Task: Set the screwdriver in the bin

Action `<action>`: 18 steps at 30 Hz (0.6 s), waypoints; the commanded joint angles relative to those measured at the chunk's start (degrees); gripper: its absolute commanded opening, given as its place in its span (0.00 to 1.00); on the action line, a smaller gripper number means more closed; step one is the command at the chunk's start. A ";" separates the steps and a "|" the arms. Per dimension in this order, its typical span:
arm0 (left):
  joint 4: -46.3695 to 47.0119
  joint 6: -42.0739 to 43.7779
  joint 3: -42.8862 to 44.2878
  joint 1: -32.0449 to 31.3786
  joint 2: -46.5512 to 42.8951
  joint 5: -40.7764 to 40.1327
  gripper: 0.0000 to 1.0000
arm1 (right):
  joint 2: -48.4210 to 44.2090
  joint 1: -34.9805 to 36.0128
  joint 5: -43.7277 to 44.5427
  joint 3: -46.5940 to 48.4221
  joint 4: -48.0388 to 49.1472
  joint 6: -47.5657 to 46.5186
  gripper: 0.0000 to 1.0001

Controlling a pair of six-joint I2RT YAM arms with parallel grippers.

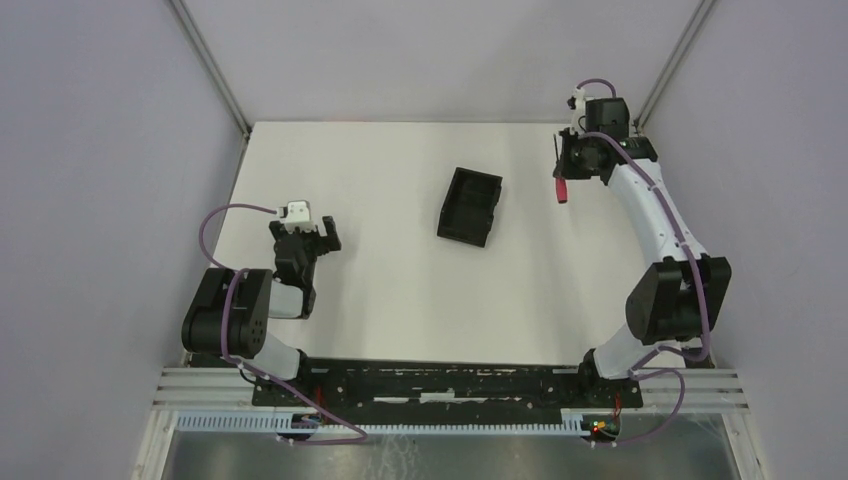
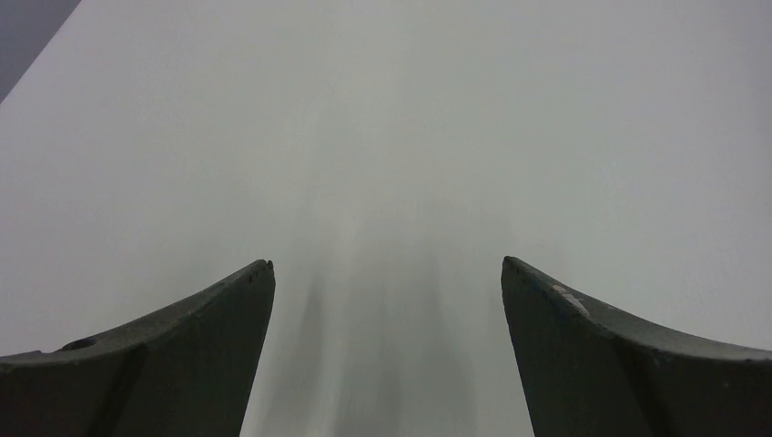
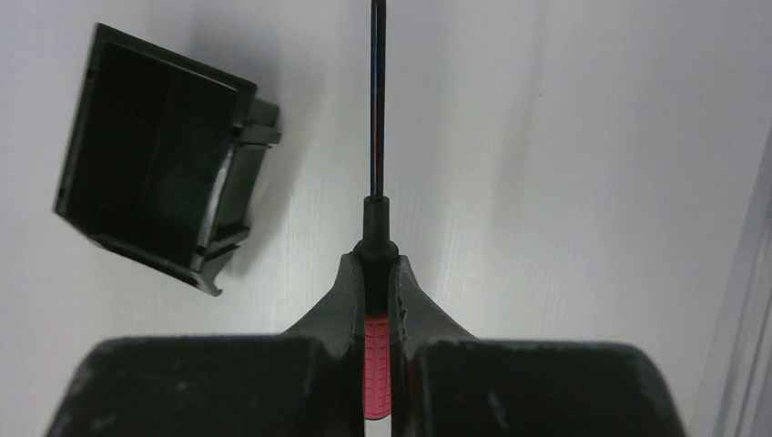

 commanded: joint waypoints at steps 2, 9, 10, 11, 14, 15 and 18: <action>3.12 0.97 0.06 -0.16 0.36 -0.14 1.00 | -6.17 2.94 -10.75 -8.07 14.63 12.54 0.00; 3.12 0.97 0.06 -0.19 0.35 -0.18 1.00 | -11.43 17.07 0.76 -25.08 45.91 26.37 0.00; 3.12 0.97 0.06 -0.20 0.35 -0.13 1.00 | -10.37 17.86 1.16 -24.99 45.97 25.83 0.00; 3.12 0.97 0.06 -0.19 0.36 -0.12 1.00 | -9.02 18.52 1.19 -24.39 45.17 24.99 0.00; 3.12 0.97 0.06 -0.23 0.36 -0.18 1.00 | -4.10 21.13 5.90 -21.28 40.64 20.67 0.00; 3.12 0.97 0.06 -0.20 0.36 -0.09 1.00 | -2.24 21.81 6.30 -20.73 40.30 19.63 0.00; 3.12 0.97 0.06 -0.16 0.36 -0.08 1.00 | 2.85 23.20 5.42 -17.88 39.13 16.16 0.00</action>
